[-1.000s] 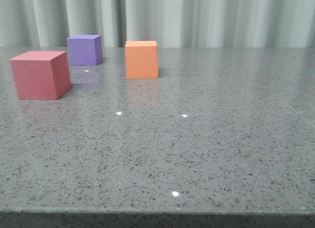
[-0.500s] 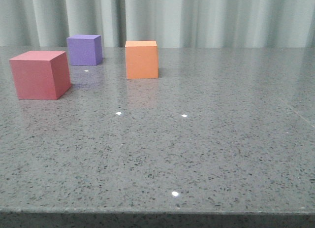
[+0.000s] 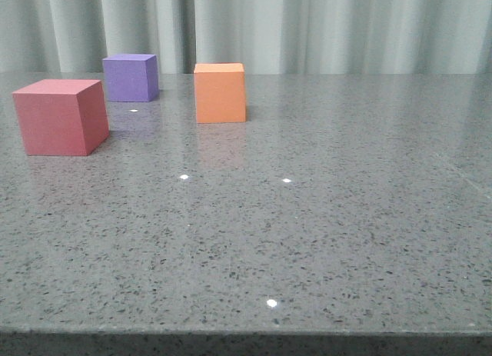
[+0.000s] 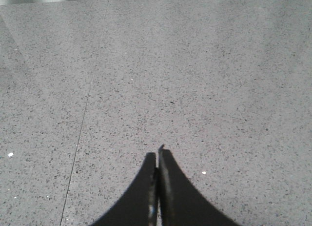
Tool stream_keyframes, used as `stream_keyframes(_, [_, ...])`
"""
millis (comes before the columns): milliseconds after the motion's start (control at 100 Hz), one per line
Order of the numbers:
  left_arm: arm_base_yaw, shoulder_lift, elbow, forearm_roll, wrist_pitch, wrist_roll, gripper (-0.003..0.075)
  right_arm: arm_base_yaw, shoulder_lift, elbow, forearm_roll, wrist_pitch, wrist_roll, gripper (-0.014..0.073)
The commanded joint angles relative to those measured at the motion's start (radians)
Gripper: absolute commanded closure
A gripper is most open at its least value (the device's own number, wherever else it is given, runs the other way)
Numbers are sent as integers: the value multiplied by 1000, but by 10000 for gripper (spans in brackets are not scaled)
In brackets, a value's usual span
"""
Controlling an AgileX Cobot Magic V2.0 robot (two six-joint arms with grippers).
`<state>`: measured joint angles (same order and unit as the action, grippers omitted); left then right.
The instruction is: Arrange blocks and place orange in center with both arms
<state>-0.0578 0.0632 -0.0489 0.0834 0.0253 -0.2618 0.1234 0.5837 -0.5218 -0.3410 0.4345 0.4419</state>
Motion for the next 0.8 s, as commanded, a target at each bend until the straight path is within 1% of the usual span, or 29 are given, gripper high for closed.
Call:
stream_keyframes(0, [0, 58, -114, -51, -25, 0, 741, -4, -2, -26, -29, -76, -12, 662])
stream_keyframes(100, [0, 150, -242, -93, 106, 0, 741, -4, -2, -26, -29, -76, -12, 662])
stream_keyframes(200, [0, 265, -389, -93, 263, 0, 741, -4, -2, -26, -29, -76, -12, 662])
stream_keyframes(380, [0, 492, -668, -73, 469, 2, 741, -4, -2, -26, -29, -76, -12, 662])
stream_keyframes(410, [0, 525, -708, -66, 510, 10, 741, -4, -2, -26, -29, -76, -12, 662])
stream_keyframes(510, [0, 639, -845, -67, 617, 102, 741, -4, -2, -26, -29, -76, -12, 662])
stream_keyframes(550, [0, 673, -884, -67, 661, 109, 741, -4, -2, -26, -29, -76, -12, 662])
stream_keyframes(650, [0, 760, -967, -61, 716, 109, 741, -4, -2, -26, -29, -76, -12, 662])
stream_keyframes(790, [0, 831, -990, -56, 724, 109, 741, -4, -2, -26, -29, -76, -12, 662])
